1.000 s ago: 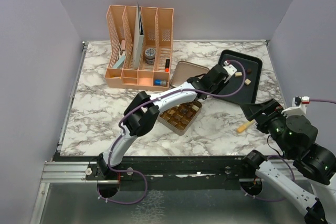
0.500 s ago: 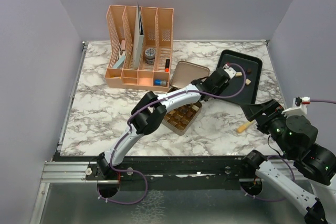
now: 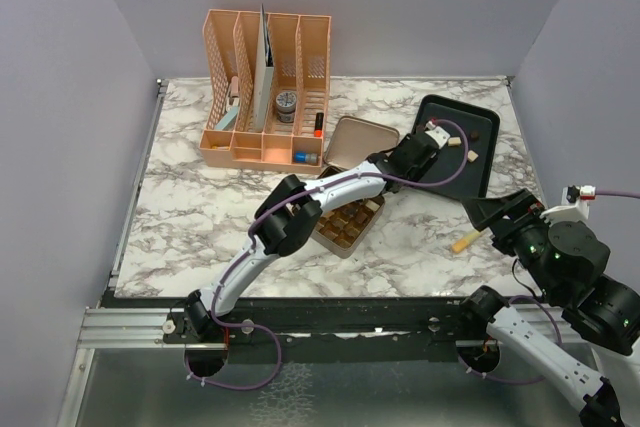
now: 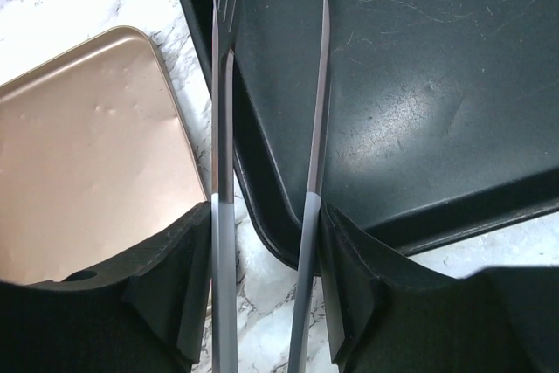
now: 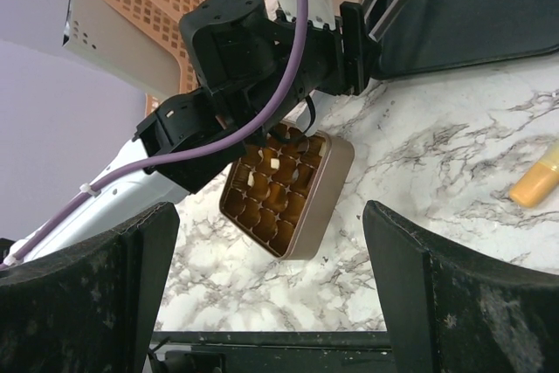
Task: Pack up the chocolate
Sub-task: Pick up the fake chocolate from the plate.
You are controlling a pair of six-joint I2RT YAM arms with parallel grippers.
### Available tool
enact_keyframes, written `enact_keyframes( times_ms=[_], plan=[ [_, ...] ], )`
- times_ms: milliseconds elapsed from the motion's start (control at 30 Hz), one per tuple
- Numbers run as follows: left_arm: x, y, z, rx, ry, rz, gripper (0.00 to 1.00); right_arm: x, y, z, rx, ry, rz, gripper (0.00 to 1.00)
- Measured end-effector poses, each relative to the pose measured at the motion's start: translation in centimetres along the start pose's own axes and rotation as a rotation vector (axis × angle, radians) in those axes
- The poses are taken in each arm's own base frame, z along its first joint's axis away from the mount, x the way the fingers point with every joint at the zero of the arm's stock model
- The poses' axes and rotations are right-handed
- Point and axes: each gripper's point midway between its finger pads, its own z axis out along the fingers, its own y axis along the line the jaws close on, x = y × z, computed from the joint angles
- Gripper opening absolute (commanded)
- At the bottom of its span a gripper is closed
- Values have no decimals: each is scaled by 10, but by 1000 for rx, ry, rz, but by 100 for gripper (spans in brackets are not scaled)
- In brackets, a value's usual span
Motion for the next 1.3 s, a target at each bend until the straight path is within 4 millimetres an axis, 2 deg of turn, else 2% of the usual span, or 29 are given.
enact_keyframes(
  times_ms=[267, 467, 667, 900, 1100, 1300],
  plan=[
    [4, -3, 11, -5, -5, -2, 53, 0, 0, 0, 2, -3, -1, 91],
    [0, -4, 15, -4, -19, 11, 53, -2, -1, 0, 7, -10, -1, 91],
    [-2, -5, 17, -3, -24, 11, 46, -4, -2, 0, 12, -21, 0, 91],
    [-2, -6, 17, 5, -27, 9, 37, -5, -3, -1, 11, -24, 2, 91],
    [0, -7, 16, 12, -24, 4, 34, -6, -2, -4, -2, -32, 22, 91],
    [-5, -8, 1, 37, -25, -25, 34, -5, -5, -6, -5, -34, 30, 91]
  ],
)
